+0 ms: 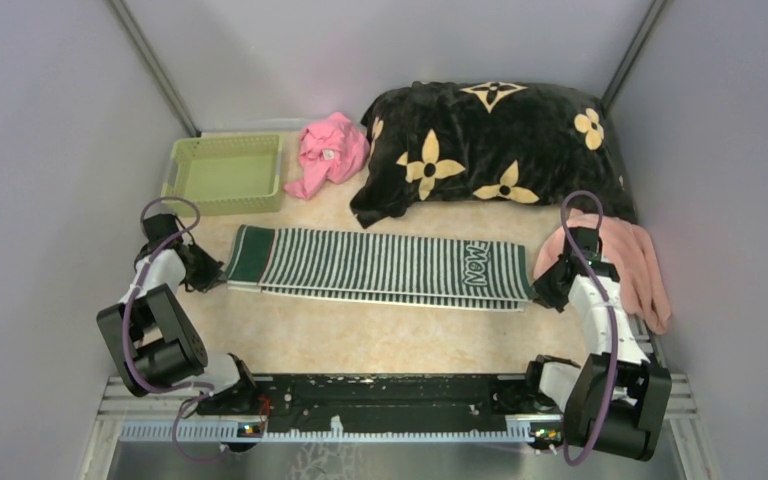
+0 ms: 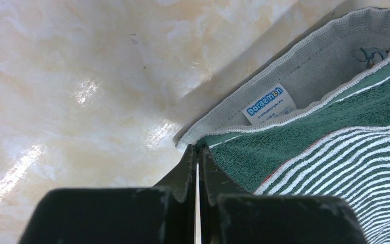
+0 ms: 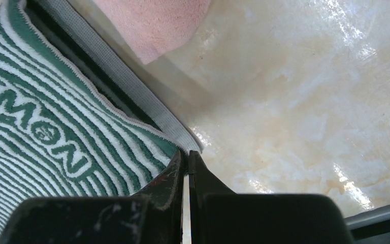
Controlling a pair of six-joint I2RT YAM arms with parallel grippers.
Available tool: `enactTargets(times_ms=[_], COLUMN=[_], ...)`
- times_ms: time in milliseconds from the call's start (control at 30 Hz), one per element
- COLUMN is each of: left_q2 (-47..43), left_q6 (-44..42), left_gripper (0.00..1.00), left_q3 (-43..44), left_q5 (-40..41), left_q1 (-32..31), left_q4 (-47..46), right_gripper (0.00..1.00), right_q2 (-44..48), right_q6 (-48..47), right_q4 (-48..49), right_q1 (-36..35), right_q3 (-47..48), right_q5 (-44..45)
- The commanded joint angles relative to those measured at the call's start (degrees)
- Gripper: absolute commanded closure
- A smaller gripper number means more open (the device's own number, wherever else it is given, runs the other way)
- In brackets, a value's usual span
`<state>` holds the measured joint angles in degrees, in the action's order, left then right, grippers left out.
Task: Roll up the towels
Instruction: Fold the towel at the center of the board.
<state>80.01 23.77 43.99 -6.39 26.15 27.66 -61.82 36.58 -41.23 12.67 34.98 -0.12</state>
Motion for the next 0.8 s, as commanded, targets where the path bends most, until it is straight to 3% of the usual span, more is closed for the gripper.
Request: enactTargets(times_ms=[0, 200, 600, 700, 767], left_q2=[-1.5, -1.9, -1.3, -1.9, -2.5], left_q6=[0.1, 0.2, 1.3, 1.4, 1.4], left_gripper=[1.00, 1.00, 1.00, 0.88, 0.79], left_q3=[0.2, -1.0, -2.0, -2.0, -1.8], left_q5=[4.0, 4.9, 6.2, 6.6, 6.8], left_q1=[1.0, 1.0, 1.0, 1.0, 1.0], left_q4=[-0.7, -0.9, -1.0, -0.9, -0.7], right_gripper=[1.00, 1.00, 0.87, 0.81, 0.67], right_q2=[2.4, 2.7, 0.9, 1.1, 2.0], right_q6=[-0.3, 0.3, 0.4, 0.4, 0.2], right_q4=[-1.8, -1.8, -1.4, -1.7, -1.9], right_q1=[0.7, 0.7, 0.3, 0.3, 0.3], right_q3=[2.0, 0.5, -2.4, -2.1, -1.7], right_q5=[2.2, 1.2, -0.9, -0.9, -1.1])
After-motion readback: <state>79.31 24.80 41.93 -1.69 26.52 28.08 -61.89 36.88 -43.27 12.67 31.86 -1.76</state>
